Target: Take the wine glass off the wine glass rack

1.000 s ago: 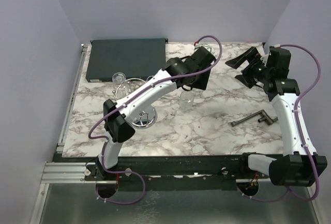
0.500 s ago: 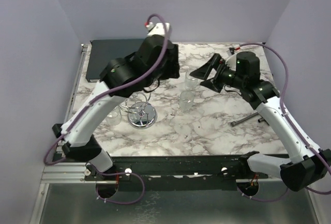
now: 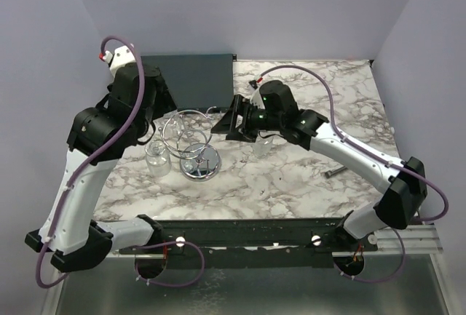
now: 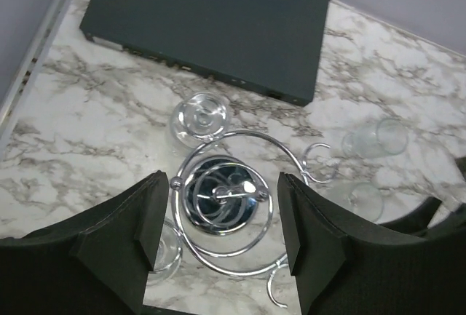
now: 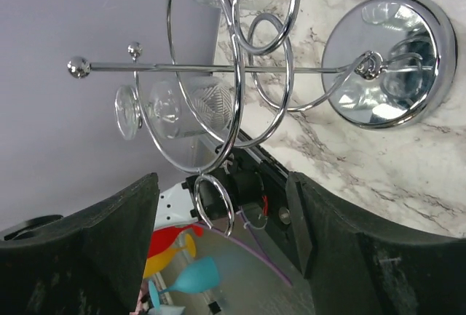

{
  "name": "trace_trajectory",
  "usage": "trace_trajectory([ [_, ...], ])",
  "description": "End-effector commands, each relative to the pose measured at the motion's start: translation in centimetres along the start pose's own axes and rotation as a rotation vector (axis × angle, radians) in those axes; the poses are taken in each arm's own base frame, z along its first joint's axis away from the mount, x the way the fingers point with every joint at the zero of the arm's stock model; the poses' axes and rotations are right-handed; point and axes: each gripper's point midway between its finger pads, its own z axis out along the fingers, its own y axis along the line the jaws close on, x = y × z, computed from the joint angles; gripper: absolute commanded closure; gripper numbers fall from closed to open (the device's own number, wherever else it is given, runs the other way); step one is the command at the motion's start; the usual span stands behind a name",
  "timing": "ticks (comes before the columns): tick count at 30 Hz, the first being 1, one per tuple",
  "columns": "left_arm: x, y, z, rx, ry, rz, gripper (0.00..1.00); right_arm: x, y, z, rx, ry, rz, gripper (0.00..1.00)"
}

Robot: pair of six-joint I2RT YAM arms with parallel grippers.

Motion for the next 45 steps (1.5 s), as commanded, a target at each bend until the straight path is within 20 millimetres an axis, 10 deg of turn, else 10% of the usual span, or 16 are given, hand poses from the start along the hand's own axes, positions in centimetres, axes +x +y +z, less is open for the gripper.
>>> trace_trajectory([
  [1, 0.1, 2.4, 2.9, -0.058, 0.027, -0.013, 0.32, -1.8, 1.5, 1.4, -0.025, -0.048, -0.022, 0.26],
  [14, -1.4, 8.4, 9.4, 0.034, 0.092, -0.318, 0.31, -1.5, -0.3, 4.5, 0.068, 0.031, -0.049, 0.62],
  [24, 0.8, 8.1, 11.8, 0.166, 0.17, -0.45, 0.32, -0.5, -0.9, 5.4, 0.079, 0.06, -0.073, 0.62],
  [45, 5.1, 7.9, 14.7, 0.229, 0.265, -0.524, 0.35, -4.0, -1.5, 7.2, 0.217, -0.003, -0.158, 1.0],
])
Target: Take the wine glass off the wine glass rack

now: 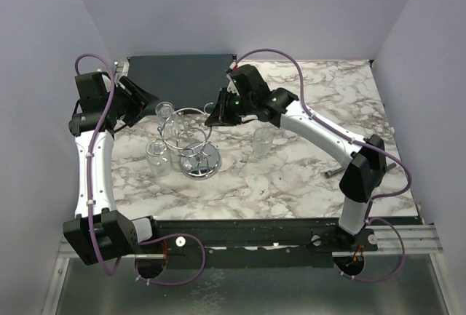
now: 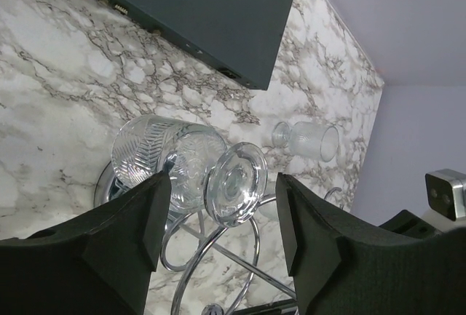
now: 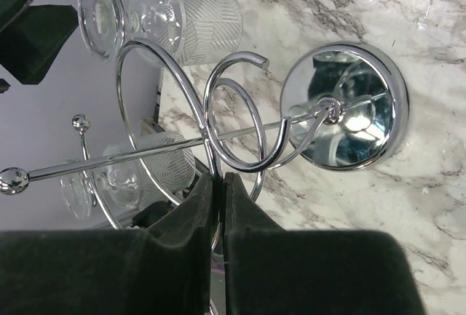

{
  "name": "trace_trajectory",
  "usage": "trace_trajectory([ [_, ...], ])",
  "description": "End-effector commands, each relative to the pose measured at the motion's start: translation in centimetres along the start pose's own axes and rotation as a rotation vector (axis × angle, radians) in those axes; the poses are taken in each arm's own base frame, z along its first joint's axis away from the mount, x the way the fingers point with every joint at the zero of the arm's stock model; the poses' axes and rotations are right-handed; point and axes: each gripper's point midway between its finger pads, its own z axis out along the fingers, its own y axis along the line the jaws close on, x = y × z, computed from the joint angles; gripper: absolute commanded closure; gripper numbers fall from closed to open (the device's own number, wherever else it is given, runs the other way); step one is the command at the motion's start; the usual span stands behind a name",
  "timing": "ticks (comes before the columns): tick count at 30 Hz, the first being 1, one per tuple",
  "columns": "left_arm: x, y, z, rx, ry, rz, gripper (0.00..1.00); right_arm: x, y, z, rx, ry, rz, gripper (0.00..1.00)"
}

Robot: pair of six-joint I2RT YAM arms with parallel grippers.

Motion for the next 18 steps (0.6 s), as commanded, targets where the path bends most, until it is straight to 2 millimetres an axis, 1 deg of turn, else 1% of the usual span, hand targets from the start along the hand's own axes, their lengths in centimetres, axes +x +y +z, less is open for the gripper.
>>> trace_trajectory([
  [1, -0.1, 0.0, 0.7, 0.035, 0.004, -0.011, 0.35, -1.8, -0.4, 0.6, 0.063, -0.056, -0.055, 1.0],
  [4, 0.0, 0.3, 1.1, 0.036, 0.013, -0.018, 0.36, -2.4, -0.6, 0.9, 0.088, -0.066, -0.072, 1.0],
  [10, 0.0, 0.7, 1.6, 0.045, 0.018, -0.032, 0.37, -4.5, -1.4, 1.2, 0.113, -0.088, -0.081, 1.0],
  [14, -0.1, 0.9, 1.9, 0.052, 0.022, -0.036, 0.37, -5.5, -2.0, 1.5, 0.121, -0.089, -0.092, 1.0],
  [18, -0.1, 1.1, 2.2, 0.06, 0.029, -0.046, 0.38, -6.1, -1.9, 1.9, 0.118, -0.094, -0.127, 1.0],
])
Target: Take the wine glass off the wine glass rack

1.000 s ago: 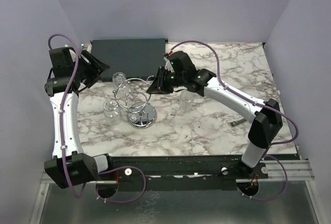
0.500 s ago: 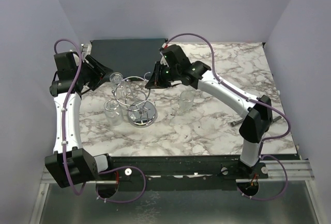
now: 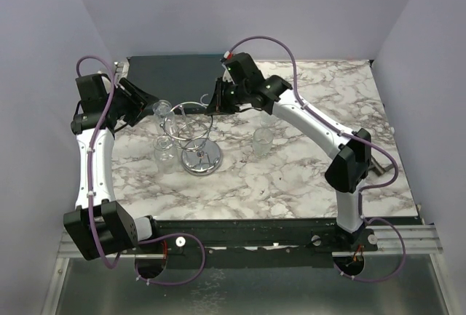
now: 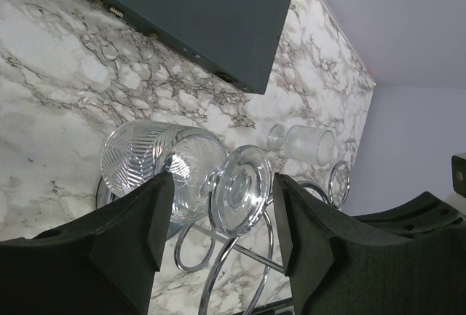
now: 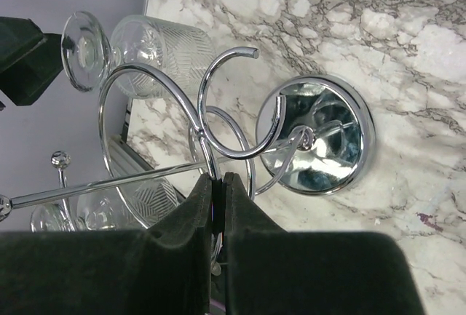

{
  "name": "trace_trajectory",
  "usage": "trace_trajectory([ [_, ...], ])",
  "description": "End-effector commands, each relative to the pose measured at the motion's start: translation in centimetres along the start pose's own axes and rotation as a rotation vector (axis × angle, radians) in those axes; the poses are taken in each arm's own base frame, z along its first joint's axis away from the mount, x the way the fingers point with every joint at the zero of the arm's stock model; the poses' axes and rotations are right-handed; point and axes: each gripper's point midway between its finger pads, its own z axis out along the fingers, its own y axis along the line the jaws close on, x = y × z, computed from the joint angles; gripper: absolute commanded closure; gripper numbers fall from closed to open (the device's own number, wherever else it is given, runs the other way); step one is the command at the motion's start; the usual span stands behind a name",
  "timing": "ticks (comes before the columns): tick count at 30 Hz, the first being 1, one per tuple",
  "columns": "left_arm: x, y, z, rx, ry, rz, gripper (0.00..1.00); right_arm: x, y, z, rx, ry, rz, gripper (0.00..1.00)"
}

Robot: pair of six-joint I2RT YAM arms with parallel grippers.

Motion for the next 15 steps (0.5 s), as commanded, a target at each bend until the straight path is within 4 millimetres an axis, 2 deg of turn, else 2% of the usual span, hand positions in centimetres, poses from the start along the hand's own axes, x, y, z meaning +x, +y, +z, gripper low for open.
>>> trace_trajectory([
  [1, -0.2, 0.0, 0.5, 0.04, 0.009, -0.01, 0.38, -2.5, -1.1, 0.7, 0.042, -0.067, -0.039, 1.0],
  [8, -0.4, -0.2, 0.5, 0.067, 0.015, -0.021, 0.42, -3.5, -1.1, 0.9, 0.05, -0.094, -0.094, 1.0],
  [15, -0.2, -0.4, 0.6, 0.086, 0.024, -0.02, 0.47, -3.5, -1.1, 0.9, 0.046, -0.094, -0.118, 1.0],
])
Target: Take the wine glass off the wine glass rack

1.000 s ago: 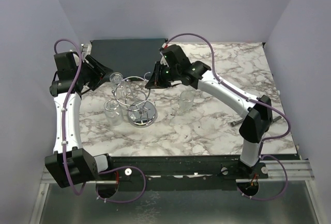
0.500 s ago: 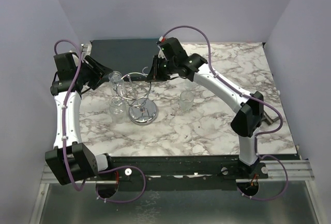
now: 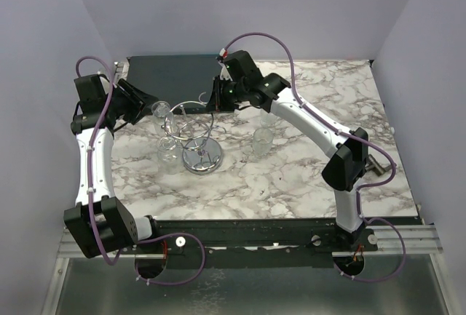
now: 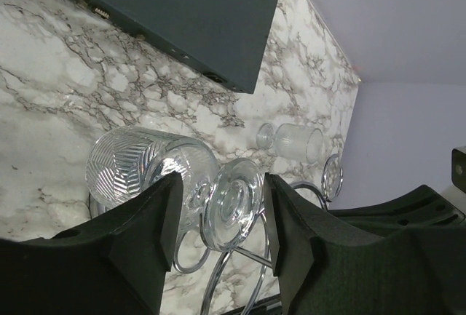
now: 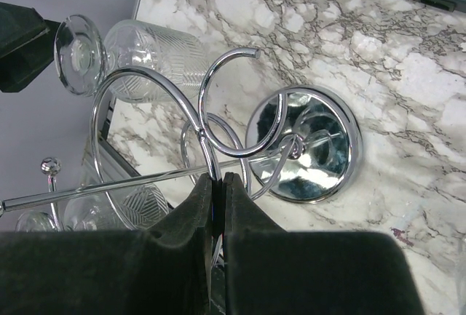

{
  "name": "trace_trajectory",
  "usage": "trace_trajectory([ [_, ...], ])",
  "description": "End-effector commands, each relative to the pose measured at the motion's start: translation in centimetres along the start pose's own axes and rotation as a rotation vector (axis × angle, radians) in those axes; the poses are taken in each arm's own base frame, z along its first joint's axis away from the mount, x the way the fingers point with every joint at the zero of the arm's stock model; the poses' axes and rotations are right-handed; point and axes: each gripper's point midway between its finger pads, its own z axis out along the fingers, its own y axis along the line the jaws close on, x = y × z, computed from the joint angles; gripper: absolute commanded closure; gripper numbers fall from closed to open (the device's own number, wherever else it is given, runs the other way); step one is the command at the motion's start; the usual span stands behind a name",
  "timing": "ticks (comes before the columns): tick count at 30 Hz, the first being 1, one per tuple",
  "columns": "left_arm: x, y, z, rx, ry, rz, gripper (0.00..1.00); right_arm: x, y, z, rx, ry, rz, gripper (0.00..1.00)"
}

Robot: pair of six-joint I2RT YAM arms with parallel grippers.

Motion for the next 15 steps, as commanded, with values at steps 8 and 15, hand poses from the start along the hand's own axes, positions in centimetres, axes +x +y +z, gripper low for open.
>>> trace_trajectory([
  [8, 0.8, -0.51, 0.45, 0.082, 0.051, -0.006, 0.49, -1.97, -1.51, 0.87, 0.048, -0.064, -0.008, 1.0],
  [15, 1.1, -0.72, 0.59, 0.11, 0.066, -0.01, 0.55, -1.86, -1.5, 0.93, 0.047, -0.06, -0.006, 1.0],
])
